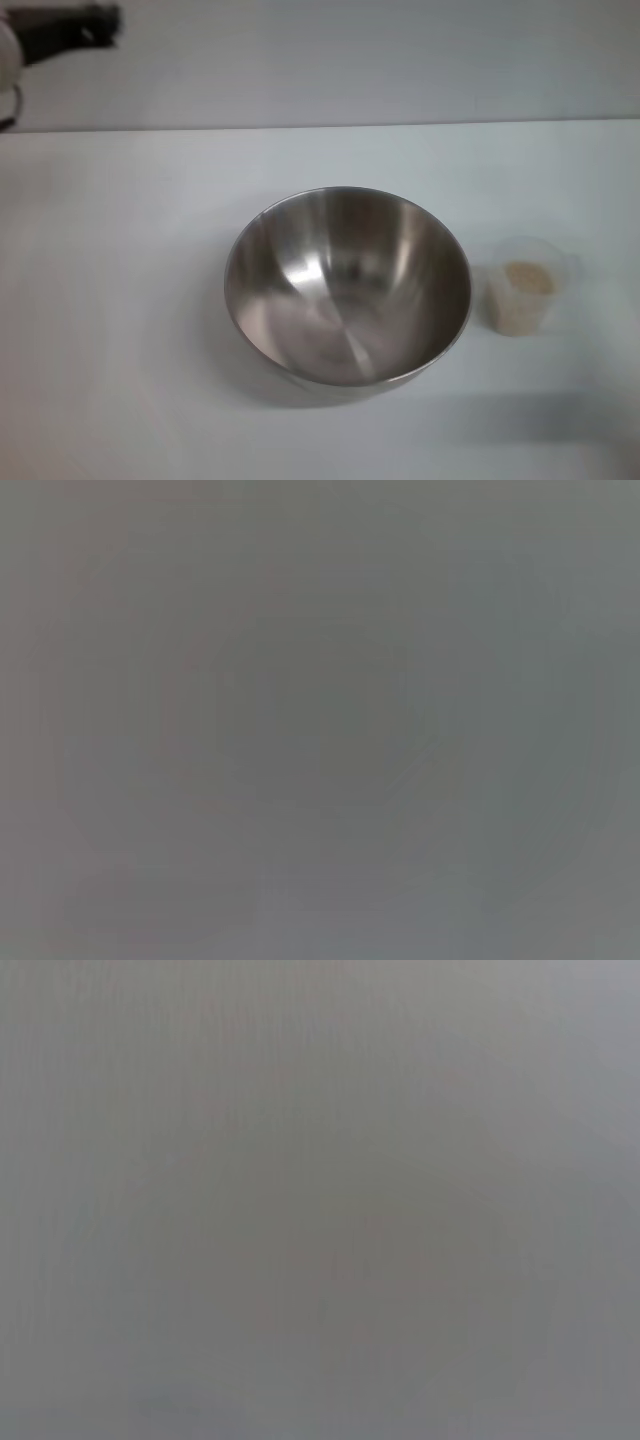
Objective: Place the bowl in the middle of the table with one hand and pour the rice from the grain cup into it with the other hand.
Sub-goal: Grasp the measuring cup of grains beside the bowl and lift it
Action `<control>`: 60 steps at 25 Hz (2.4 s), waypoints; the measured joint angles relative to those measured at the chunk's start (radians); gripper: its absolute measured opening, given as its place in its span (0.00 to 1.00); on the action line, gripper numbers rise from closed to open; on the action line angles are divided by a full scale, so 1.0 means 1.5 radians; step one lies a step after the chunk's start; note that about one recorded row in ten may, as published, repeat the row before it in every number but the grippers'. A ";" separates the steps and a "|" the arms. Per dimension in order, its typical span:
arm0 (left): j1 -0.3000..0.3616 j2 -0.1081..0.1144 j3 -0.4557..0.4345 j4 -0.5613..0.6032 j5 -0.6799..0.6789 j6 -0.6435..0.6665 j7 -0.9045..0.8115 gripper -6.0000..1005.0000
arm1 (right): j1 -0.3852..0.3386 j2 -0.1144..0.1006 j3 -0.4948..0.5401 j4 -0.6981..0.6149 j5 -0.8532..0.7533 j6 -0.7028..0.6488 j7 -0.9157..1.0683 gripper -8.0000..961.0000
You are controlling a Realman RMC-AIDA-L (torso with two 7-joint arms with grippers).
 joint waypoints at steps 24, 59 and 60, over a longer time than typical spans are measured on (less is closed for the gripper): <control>0.151 0.006 0.318 0.491 0.242 1.243 -0.480 0.18 | -0.099 0.004 -0.009 0.025 -0.004 -0.082 -0.007 0.71; 0.114 0.017 0.304 0.643 0.292 1.320 -0.571 0.65 | -0.232 0.005 -0.177 0.119 -0.006 0.047 -0.087 0.71; 0.114 0.017 0.304 0.644 0.292 1.321 -0.571 0.65 | -0.228 0.005 -0.177 0.118 -0.006 0.054 -0.088 0.71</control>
